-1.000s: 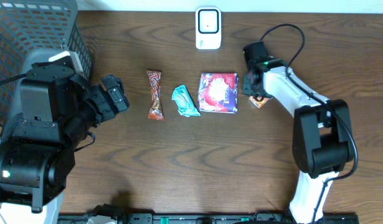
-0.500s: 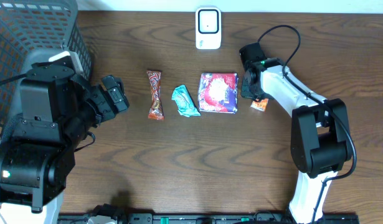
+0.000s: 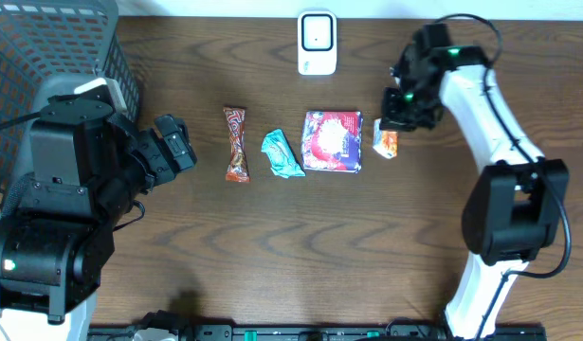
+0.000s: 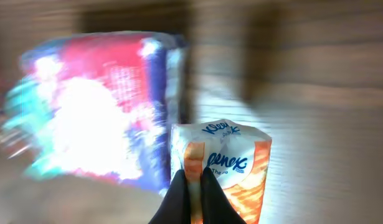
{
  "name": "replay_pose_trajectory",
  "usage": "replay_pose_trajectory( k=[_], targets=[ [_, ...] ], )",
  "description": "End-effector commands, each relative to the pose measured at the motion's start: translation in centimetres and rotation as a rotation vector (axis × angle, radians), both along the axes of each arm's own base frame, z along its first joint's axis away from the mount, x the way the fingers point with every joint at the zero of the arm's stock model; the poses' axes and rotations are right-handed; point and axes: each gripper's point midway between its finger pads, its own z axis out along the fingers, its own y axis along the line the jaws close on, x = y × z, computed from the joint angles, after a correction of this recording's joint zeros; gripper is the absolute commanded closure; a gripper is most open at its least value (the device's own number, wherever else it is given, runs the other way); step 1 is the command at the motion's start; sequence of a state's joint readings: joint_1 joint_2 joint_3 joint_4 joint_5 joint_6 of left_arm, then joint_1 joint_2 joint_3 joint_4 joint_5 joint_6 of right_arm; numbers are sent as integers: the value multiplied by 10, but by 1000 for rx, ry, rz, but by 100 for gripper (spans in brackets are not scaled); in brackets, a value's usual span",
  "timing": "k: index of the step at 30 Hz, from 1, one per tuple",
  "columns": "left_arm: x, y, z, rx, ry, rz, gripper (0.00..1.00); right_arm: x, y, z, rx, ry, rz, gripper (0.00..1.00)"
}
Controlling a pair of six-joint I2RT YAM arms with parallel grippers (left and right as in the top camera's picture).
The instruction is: Scan the item barcode
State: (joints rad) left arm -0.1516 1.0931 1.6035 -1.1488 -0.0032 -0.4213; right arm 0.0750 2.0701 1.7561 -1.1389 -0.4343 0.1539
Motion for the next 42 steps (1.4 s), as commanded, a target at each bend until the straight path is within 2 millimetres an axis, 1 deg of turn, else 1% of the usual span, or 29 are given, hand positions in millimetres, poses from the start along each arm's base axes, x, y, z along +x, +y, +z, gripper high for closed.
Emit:
replay_pose_trajectory(
  k=[1, 4, 5, 7, 11, 14, 15, 17, 19, 21, 23, 24, 26, 29, 31, 32, 34, 35, 36, 37, 38, 39, 41, 42],
  targets=[
    [1, 1, -1, 11, 4, 0, 2, -8, 23, 25, 396, -53, 104, 99],
    [1, 1, -1, 11, 4, 0, 2, -8, 16, 19, 528, -76, 72, 99],
    [1, 1, -1, 11, 4, 0, 2, -9, 11, 14, 551, -84, 58, 99],
    [1, 1, -1, 11, 4, 0, 2, -11, -1, -3, 557, -87, 22, 99],
    [1, 1, -1, 11, 4, 0, 2, -20, -29, -34, 518, -76, -53, 99],
    [1, 1, -1, 11, 4, 0, 2, -27, -66, -63, 371, 0, -180, 96],
    [1, 1, -1, 11, 4, 0, 2, -30, -79, -71, 306, 28, -217, 93],
    [1, 1, -1, 11, 4, 0, 2, -37, -104, -83, 193, 68, -269, 78],
    [1, 1, -1, 11, 4, 0, 2, -43, -120, -88, 125, 95, -293, 61],
    [1, 1, -1, 11, 4, 0, 2, -48, -134, -87, 69, 126, -312, 48],
    [1, 1, -1, 11, 4, 0, 2, -49, -145, -79, 29, 146, -324, 46],
    [1, 1, -1, 11, 4, 0, 2, -48, -149, -72, 14, 154, -326, 46],
    [1, 1, -1, 11, 4, 0, 2, -44, -150, -56, 6, 152, -307, 46],
    [1, 1, -1, 11, 4, 0, 2, -38, -143, -33, 7, 142, -256, 46],
    [1, 1, -1, 11, 4, 0, 2, -37, -132, -23, 5, 148, -221, 35],
    [1, 1, -1, 11, 4, 0, 2, -37, -127, -22, 0, 151, -206, 31],
    [1, 1, -1, 11, 4, 0, 2, -40, -120, -26, -38, 156, -164, 29],
    [1, 1, -1, 11, 4, 0, 2, -41, -120, -30, -72, 159, -150, 32],
    [1, 1, -1, 11, 4, 0, 2, -42, -120, -36, -98, 163, -144, 42],
    [1, 1, -1, 11, 4, 0, 2, -44, -119, -41, -108, 171, -152, 47],
    [1, 1, -1, 11, 4, 0, 2, -44, -118, -46, -107, 174, -164, 47],
    [1, 1, -1, 11, 4, 0, 2, -44, -117, -54, -101, 176, -187, 45],
    [1, 1, -1, 11, 4, 0, 2, -45, -112, -66, -69, 167, -201, 35],
    [1, 1, -1, 11, 4, 0, 2, -45, -107, -73, -42, 158, -199, 35]
  ],
)
